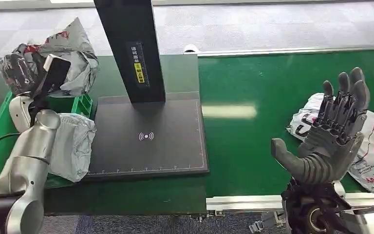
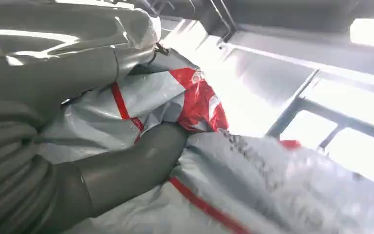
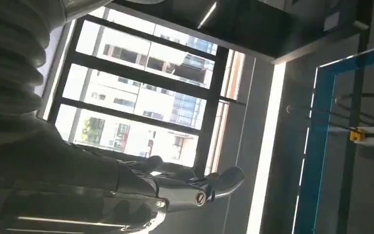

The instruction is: Moved the parcel from conveyor to table for the left to box.

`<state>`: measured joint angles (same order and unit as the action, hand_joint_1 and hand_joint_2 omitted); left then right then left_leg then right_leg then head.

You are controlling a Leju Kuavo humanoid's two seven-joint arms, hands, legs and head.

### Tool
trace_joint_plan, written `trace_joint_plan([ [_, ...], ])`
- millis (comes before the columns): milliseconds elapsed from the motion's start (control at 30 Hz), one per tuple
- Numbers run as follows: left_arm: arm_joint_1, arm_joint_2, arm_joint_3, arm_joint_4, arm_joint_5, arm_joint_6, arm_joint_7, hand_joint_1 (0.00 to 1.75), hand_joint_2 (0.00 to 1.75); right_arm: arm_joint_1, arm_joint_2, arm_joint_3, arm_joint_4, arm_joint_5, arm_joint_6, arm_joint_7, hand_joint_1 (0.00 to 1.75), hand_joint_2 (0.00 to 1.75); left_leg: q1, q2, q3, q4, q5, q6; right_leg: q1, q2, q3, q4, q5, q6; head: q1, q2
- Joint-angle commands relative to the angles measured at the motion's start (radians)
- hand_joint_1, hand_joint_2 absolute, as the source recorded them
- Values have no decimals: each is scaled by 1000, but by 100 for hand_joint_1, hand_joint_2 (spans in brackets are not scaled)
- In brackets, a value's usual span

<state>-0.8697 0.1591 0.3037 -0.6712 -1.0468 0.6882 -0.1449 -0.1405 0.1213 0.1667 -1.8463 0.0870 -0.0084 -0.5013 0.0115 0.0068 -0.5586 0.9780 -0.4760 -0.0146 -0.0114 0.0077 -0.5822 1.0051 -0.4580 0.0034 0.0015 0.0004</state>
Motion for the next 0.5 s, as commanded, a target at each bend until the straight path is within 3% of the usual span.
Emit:
trace_joint_plan([
  [33, -139, 78, -11, 318, -5, 2, 11, 175, 175, -40, -37, 25, 82, -5, -7, 4, 0, 175, 1, -2, -1, 0, -1, 1, 1, -2, 1, -1, -1, 0, 0, 0],
  [100, -139, 78, -11, 318, -5, 2, 11, 175, 175, -40, -37, 25, 82, -5, -7, 4, 0, 175, 1, -2, -2, 1, 0, 1, 1, -2, -1, -1, 0, 0, 0, 0],
  [200, -135, 103, 5, 354, -8, -68, 125, 175, 175, -40, -48, 30, 97, -11, -7, 2, 0, 175, 1, -2, -4, 1, 0, 1, 1, -2, -2, -1, 0, 0, 0, 0],
  [500, -62, 255, 72, 391, -10, -129, 287, 175, 175, -75, -60, 35, 143, -38, 0, 8, 0, 175, 2, 4, -3, 0, -1, 0, 2, 3, -4, -1, 0, -1, 0, 0],
])
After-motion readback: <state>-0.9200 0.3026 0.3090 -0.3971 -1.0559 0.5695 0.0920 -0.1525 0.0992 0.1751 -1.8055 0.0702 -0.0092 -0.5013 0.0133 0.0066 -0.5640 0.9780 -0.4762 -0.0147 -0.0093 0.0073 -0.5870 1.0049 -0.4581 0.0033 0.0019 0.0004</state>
